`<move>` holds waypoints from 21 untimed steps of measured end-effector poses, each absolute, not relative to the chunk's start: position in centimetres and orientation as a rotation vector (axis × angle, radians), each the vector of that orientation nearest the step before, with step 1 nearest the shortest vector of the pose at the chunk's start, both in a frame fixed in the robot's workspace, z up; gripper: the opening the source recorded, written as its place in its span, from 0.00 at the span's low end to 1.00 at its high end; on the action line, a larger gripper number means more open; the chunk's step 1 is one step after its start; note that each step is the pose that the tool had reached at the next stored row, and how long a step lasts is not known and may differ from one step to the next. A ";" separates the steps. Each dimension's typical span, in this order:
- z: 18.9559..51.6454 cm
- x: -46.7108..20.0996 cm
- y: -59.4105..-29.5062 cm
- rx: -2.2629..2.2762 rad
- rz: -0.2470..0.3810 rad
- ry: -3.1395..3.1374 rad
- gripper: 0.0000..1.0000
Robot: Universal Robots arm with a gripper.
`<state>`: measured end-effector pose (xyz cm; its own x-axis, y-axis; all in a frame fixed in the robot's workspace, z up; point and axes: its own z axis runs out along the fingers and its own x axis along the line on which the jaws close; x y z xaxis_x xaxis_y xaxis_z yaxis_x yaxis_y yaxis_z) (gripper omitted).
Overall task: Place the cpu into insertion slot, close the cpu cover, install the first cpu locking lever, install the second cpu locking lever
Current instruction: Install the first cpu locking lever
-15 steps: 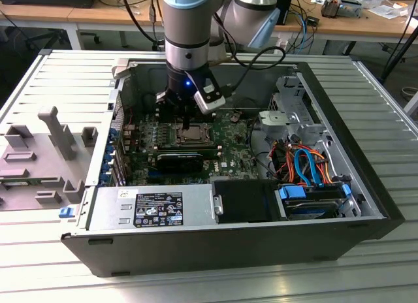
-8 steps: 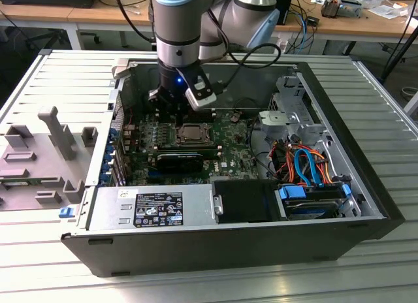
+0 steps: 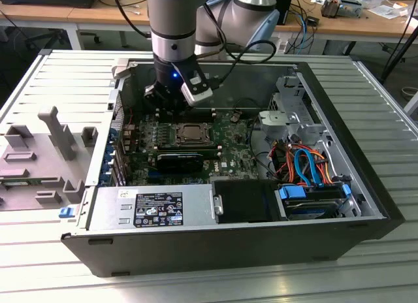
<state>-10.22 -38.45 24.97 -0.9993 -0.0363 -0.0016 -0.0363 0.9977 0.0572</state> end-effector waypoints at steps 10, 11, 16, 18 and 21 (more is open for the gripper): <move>25.4 -11.9 -36.5 -0.057 0.086 3.133 0.11; 25.6 -12.0 -36.3 -0.057 0.086 3.133 0.11; 26.1 -12.1 -35.6 -0.057 0.086 3.133 0.11; 26.2 -12.1 -35.3 -0.058 0.086 3.133 0.11; 26.1 -12.1 -34.4 -0.060 0.086 3.133 0.11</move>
